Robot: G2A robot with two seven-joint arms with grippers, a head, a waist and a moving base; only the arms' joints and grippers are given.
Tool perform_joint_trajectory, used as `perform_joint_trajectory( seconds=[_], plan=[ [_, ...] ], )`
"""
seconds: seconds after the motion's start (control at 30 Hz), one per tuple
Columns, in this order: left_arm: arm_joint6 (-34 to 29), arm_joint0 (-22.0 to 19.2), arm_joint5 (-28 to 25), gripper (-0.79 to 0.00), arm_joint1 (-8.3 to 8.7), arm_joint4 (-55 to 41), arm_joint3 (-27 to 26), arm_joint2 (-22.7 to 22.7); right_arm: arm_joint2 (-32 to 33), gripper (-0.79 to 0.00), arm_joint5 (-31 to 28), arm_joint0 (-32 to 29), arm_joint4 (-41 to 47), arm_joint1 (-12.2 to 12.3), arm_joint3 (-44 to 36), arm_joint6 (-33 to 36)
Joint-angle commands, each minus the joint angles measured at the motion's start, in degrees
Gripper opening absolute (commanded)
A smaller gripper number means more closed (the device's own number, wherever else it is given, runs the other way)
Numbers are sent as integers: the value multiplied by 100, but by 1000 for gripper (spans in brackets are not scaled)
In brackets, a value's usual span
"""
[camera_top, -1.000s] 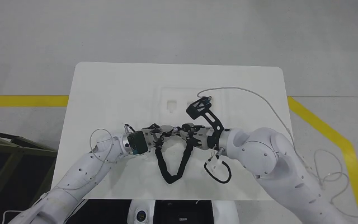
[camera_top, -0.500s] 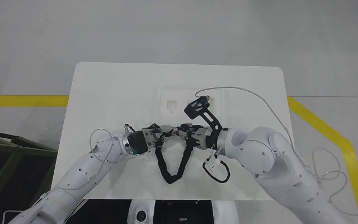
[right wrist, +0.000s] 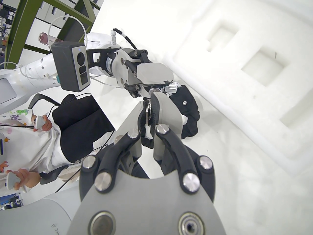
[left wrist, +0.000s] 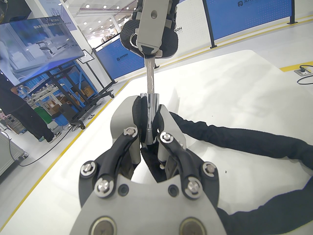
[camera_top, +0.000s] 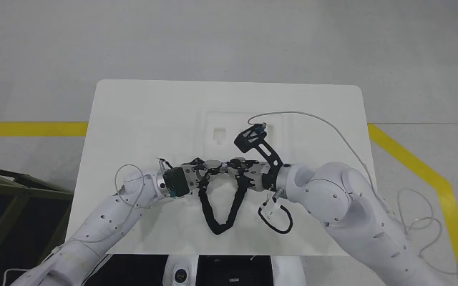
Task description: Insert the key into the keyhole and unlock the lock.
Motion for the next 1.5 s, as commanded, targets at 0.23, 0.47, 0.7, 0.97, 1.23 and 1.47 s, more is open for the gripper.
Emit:
perform_joint_trajectory(
  seconds=[0.23,0.47,0.7,0.97,1.23,1.47],
  plan=[
    [0,0,0,-785,0,0,0,0,-148,-785,22,149,13,-62,168,4],
    [0,0,0,-785,0,0,0,0,-258,-785,162,272,-87,-107,198,83],
    [0,0,0,-785,0,0,0,0,-315,-785,566,421,-285,-134,125,453],
    [0,0,0,-785,0,0,0,0,-436,-785,760,587,-388,-186,131,670],
    [0,0,0,-785,0,0,0,0,-531,-785,764,812,-288,-257,318,773],
    [0,0,0,-785,0,0,0,0,-617,-785,791,978,-243,-318,471,822]
  ],
)
